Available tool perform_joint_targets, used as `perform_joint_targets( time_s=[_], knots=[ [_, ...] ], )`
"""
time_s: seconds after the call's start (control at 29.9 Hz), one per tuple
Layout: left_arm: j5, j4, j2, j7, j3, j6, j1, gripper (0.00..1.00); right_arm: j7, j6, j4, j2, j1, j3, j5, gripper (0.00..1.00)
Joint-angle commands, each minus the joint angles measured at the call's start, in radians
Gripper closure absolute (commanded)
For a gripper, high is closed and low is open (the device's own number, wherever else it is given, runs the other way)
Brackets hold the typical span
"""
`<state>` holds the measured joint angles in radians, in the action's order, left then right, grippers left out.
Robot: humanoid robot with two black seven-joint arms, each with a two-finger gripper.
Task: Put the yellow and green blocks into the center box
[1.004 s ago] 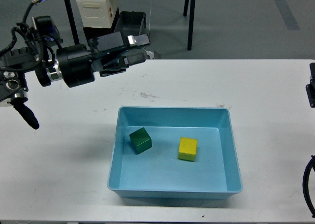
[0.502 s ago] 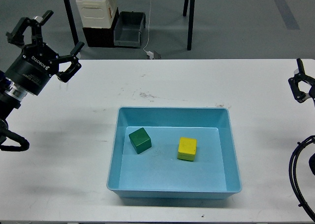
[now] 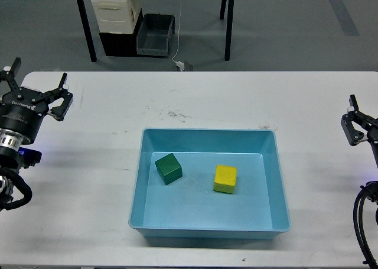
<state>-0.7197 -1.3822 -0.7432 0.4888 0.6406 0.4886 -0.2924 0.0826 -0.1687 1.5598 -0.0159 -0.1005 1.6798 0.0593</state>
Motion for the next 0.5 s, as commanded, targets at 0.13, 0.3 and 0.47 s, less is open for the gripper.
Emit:
perform_joint_targets(
  time_s=[0.13, 0.3, 0.47],
  knots=[
    [-0.040, -0.024, 0.027, 0.000, -0.002, 0.000, 0.047, 0.00, 0.000, -0.035, 0.005, 0.016, -0.065, -0.002, 0.017, 0.00],
    [-0.038, -0.028, 0.047, 0.000, -0.004, 0.000, 0.073, 0.00, 0.000, -0.066, 0.005, 0.016, -0.090, -0.002, 0.019, 0.00],
    [-0.038, -0.028, 0.087, 0.000, -0.001, 0.000, 0.076, 0.00, -0.001, -0.068, 0.005, 0.016, -0.090, -0.002, 0.019, 0.00]
  ],
)
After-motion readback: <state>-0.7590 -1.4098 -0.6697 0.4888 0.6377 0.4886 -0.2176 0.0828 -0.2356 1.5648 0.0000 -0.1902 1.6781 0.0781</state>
